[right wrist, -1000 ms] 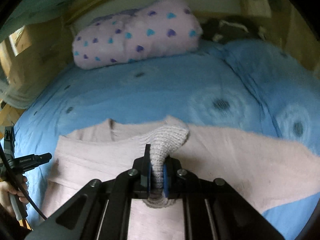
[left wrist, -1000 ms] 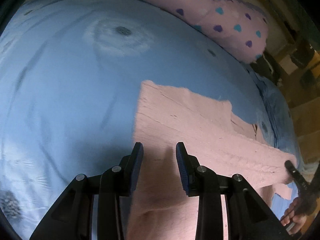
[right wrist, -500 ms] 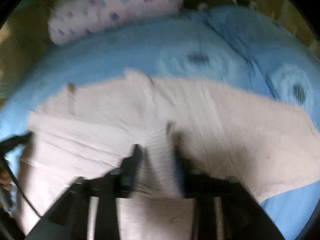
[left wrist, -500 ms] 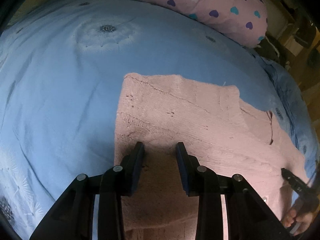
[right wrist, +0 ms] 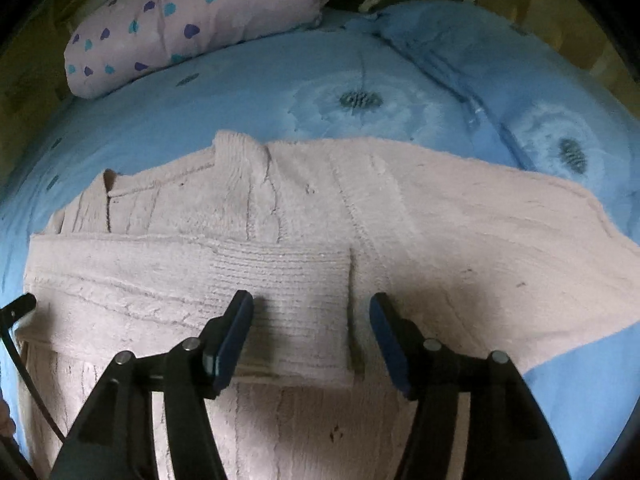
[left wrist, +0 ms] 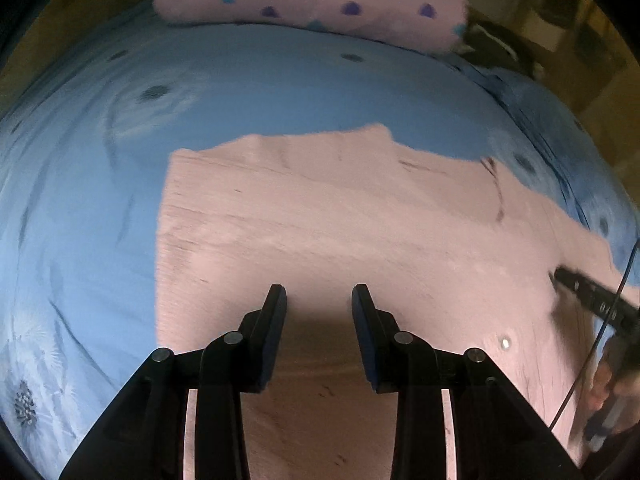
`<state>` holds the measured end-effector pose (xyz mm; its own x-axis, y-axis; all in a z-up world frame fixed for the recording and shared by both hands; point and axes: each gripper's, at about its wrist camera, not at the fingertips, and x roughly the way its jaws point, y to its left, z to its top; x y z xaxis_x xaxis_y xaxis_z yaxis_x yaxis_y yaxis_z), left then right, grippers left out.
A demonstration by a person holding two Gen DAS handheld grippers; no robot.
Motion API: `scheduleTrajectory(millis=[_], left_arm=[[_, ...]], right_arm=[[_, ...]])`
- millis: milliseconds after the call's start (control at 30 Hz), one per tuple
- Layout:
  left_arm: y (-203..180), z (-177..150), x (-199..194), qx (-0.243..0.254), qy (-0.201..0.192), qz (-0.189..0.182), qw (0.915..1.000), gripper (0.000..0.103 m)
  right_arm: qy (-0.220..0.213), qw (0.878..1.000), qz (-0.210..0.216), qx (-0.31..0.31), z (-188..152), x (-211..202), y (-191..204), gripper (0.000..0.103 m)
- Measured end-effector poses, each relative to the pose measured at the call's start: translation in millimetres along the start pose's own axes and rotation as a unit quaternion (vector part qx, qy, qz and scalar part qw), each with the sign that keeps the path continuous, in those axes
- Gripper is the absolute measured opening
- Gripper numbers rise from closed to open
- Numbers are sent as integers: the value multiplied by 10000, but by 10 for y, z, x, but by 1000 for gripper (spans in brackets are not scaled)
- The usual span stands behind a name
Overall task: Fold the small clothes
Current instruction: 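Lay the sleeve flat on the back and open the right tool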
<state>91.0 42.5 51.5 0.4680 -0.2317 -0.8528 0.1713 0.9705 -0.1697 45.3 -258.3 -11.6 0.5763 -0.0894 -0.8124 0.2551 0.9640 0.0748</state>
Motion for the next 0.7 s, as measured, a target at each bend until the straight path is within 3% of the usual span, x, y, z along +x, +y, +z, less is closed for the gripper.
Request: scheduleTrajectory(millis=[200, 300, 533, 700], left_arm=[[-98, -94, 109, 113, 132, 148, 9997, 13], [-99, -90, 95, 107, 127, 111, 9998, 13], [-230, -68, 45, 84, -36, -174, 9998, 13], [-429, -33, 112, 181, -14, -266, 9995, 13]], right_arm=[[-565, 9955, -343, -686, -104, -373, 228, 70], [-687, 9936, -309, -843, -144, -496, 304, 74], [-413, 9947, -70, -935, -305, -454, 310, 78], [-320, 9984, -23, -458, -295, -369, 40, 78]])
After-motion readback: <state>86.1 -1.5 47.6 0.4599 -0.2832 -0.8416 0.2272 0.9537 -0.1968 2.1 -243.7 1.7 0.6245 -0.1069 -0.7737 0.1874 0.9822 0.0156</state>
